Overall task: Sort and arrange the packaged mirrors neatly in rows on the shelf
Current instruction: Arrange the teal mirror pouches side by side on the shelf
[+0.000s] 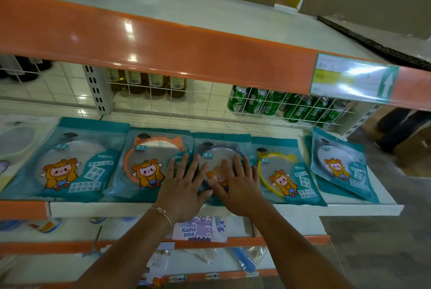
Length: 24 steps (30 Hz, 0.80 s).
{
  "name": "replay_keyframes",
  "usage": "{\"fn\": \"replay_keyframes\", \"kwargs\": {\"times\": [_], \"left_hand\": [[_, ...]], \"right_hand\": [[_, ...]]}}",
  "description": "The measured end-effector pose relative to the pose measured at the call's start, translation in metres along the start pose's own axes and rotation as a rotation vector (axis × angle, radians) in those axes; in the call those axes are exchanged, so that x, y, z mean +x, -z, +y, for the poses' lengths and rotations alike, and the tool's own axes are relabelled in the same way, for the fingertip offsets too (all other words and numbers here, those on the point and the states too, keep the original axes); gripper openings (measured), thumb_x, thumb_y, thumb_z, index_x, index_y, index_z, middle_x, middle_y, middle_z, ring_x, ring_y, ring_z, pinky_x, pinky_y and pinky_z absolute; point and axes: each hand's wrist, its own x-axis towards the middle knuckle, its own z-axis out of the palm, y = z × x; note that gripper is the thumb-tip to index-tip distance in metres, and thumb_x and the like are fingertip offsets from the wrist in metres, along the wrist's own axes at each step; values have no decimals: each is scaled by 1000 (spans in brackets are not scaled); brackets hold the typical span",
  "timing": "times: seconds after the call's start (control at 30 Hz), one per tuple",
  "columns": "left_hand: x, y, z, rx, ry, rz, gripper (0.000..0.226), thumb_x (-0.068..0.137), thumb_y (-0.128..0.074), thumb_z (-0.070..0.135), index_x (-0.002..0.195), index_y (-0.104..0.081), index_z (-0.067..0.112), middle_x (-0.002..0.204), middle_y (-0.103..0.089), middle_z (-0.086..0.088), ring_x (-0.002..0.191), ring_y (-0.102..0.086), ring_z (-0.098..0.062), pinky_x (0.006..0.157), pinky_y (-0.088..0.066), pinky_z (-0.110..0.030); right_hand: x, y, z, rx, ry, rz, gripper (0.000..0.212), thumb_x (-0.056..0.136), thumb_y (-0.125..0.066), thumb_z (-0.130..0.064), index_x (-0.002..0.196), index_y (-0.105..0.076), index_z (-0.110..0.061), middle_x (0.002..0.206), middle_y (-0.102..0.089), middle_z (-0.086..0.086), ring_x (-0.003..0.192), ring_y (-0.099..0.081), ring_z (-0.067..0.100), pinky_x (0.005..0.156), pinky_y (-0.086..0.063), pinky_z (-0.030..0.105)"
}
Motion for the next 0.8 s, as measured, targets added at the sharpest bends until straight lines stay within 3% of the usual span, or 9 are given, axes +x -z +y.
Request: {"fn": "replay_keyframes", "kwargs": {"times": [0.17, 0.37, 0.57, 0.8], "left_hand": [[2, 4, 1, 18, 14, -47, 98, 58, 39, 73, 144, 25, 28, 156, 28, -3, 145, 25, -32, 116, 13, -57], [4, 7, -4, 13, 7, -106, 120, 51, 34, 85, 153, 12, 26, 160, 21, -5, 145, 24, -31, 117, 9, -56], [1, 10, -5, 16, 26, -105, 120, 59, 26, 83, 155, 5, 14, 162, 13, -8, 147, 18, -29, 119, 8, -51], [-12, 19, -3, 11, 2, -102, 85, 94, -21, 68, 155, 2, 14, 162, 11, -6, 148, 17, -26, 121, 6, -47]], "right_hand": [[2, -2, 1, -3, -8, 7, 89, 85, -6, -79, 156, -3, -26, 164, 5, 10, 149, 12, 35, 120, 1, 54], [3, -3, 2, 35, -10, 42, 89, 84, -8, -81, 156, -9, -27, 164, 0, 8, 150, 10, 32, 121, 0, 53], [5, -4, 2, 37, -26, 40, 95, 78, -1, -84, 155, -9, -29, 165, -1, 6, 150, 9, 31, 120, 1, 52], [2, -3, -4, 32, -20, 50, 84, 85, -7, -78, 155, -12, -33, 165, -1, 7, 149, 10, 35, 119, 4, 53]]}}
